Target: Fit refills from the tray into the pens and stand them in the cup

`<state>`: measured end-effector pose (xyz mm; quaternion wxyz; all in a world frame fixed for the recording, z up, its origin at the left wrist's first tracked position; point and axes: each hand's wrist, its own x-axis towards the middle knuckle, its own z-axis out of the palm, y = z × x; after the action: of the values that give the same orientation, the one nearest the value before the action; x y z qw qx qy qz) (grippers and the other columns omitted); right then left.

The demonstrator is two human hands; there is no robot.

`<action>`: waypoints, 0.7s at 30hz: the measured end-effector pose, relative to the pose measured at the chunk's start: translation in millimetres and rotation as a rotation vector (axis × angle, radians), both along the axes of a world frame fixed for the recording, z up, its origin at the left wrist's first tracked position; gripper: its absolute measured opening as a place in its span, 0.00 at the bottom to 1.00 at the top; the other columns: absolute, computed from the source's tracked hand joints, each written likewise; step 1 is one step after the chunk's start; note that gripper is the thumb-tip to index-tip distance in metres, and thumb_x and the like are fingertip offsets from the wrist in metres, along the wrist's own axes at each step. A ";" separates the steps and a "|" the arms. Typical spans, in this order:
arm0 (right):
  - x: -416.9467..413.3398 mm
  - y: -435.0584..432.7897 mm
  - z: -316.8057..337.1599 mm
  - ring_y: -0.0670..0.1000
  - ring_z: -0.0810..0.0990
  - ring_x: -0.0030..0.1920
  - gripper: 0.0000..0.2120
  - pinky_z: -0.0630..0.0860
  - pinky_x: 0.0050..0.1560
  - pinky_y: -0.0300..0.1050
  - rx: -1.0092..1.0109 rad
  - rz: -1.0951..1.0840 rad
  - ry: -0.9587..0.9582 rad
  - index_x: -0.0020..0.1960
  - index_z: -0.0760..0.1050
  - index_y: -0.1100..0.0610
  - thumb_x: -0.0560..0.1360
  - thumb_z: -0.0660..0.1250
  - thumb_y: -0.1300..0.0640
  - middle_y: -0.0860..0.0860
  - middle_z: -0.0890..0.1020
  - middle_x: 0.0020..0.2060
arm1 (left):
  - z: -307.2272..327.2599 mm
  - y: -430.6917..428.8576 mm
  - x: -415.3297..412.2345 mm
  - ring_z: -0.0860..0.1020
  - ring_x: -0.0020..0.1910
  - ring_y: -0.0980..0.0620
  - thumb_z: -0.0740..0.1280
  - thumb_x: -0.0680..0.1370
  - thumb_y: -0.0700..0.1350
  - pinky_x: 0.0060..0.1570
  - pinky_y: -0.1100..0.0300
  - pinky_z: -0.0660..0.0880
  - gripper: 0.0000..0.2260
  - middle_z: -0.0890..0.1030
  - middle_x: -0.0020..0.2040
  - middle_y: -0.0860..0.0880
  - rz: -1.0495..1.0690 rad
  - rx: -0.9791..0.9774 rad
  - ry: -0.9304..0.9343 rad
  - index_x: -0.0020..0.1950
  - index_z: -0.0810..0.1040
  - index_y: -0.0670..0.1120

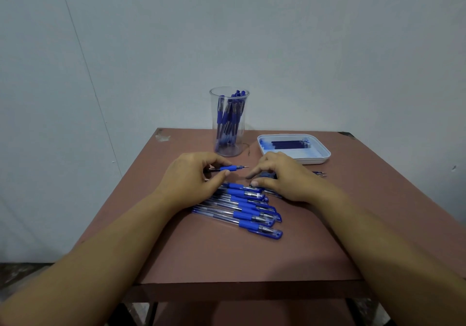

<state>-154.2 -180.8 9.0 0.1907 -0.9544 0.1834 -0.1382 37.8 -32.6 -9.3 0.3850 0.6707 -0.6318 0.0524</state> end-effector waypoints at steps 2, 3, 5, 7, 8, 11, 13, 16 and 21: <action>0.7 1.1 -0.3 0.40 0.67 0.52 0.08 0.64 0.51 0.36 -0.015 -0.001 0.022 0.54 0.82 0.44 0.76 0.70 0.49 0.43 0.74 0.50 | -0.2 -0.3 0.0 0.80 0.40 0.60 0.67 0.74 0.55 0.41 0.57 0.79 0.11 0.83 0.42 0.61 -0.001 0.003 0.001 0.54 0.83 0.57; 0.6 1.3 -0.4 0.41 0.67 0.52 0.07 0.65 0.51 0.36 -0.022 0.000 0.022 0.53 0.82 0.44 0.76 0.70 0.49 0.43 0.74 0.49 | -0.4 -0.5 0.0 0.80 0.40 0.59 0.67 0.74 0.55 0.41 0.56 0.79 0.11 0.83 0.42 0.61 0.000 0.005 -0.002 0.54 0.83 0.57; -0.8 1.8 -0.1 0.38 0.69 0.49 0.05 0.66 0.49 0.32 -0.020 -0.002 -0.025 0.51 0.82 0.45 0.76 0.70 0.49 0.41 0.75 0.47 | -0.4 -0.9 0.2 0.80 0.40 0.59 0.66 0.74 0.56 0.40 0.55 0.79 0.11 0.83 0.42 0.61 0.003 0.011 -0.007 0.54 0.83 0.58; -4.4 2.5 1.6 0.37 0.74 0.46 0.02 0.69 0.44 0.30 0.023 -0.044 -0.128 0.49 0.81 0.46 0.76 0.70 0.51 0.40 0.78 0.44 | -0.5 -0.6 0.6 0.80 0.40 0.59 0.66 0.74 0.56 0.40 0.56 0.79 0.11 0.83 0.42 0.61 0.007 0.011 -0.002 0.54 0.83 0.58; -6.6 2.7 2.6 0.38 0.75 0.44 0.02 0.69 0.42 0.29 0.051 -0.068 -0.185 0.49 0.81 0.47 0.76 0.69 0.53 0.41 0.79 0.42 | -0.5 -0.3 0.8 0.80 0.40 0.60 0.67 0.74 0.55 0.40 0.57 0.79 0.11 0.83 0.42 0.61 0.009 0.010 -0.002 0.54 0.83 0.58; -10.6 4.2 4.0 0.41 0.78 0.41 0.03 0.71 0.41 0.28 0.127 -0.093 -0.320 0.50 0.80 0.50 0.77 0.69 0.57 0.43 0.82 0.41 | -1.0 -0.2 0.7 0.80 0.40 0.60 0.69 0.75 0.52 0.40 0.58 0.79 0.09 0.83 0.42 0.61 0.007 0.008 -0.007 0.54 0.83 0.57; -10.2 7.1 4.4 0.41 0.79 0.40 0.05 0.73 0.41 0.29 0.175 -0.082 -0.361 0.50 0.80 0.51 0.76 0.69 0.59 0.44 0.83 0.41 | -1.0 -0.6 0.0 0.80 0.40 0.60 0.69 0.75 0.53 0.41 0.57 0.79 0.09 0.83 0.42 0.61 0.003 0.007 -0.007 0.54 0.84 0.57; -7.3 12.1 3.0 0.40 0.77 0.38 0.06 0.73 0.42 0.31 0.210 -0.053 -0.385 0.49 0.80 0.51 0.76 0.70 0.62 0.42 0.82 0.39 | -1.4 -0.9 -1.3 0.80 0.40 0.59 0.67 0.74 0.55 0.41 0.55 0.79 0.10 0.83 0.42 0.61 -0.012 0.004 0.012 0.54 0.83 0.58; -4.2 15.0 0.9 0.40 0.78 0.39 0.06 0.74 0.43 0.32 0.206 -0.033 -0.376 0.49 0.80 0.51 0.75 0.71 0.61 0.42 0.81 0.38 | 0.1 0.4 -3.4 0.81 0.41 0.58 0.67 0.74 0.54 0.41 0.54 0.79 0.11 0.83 0.43 0.60 -0.043 -0.005 0.020 0.53 0.83 0.57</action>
<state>-158.4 -165.8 9.9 0.3157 -0.8841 0.1735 -0.2975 34.4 -32.2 -9.2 0.3942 0.6566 -0.6419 0.0389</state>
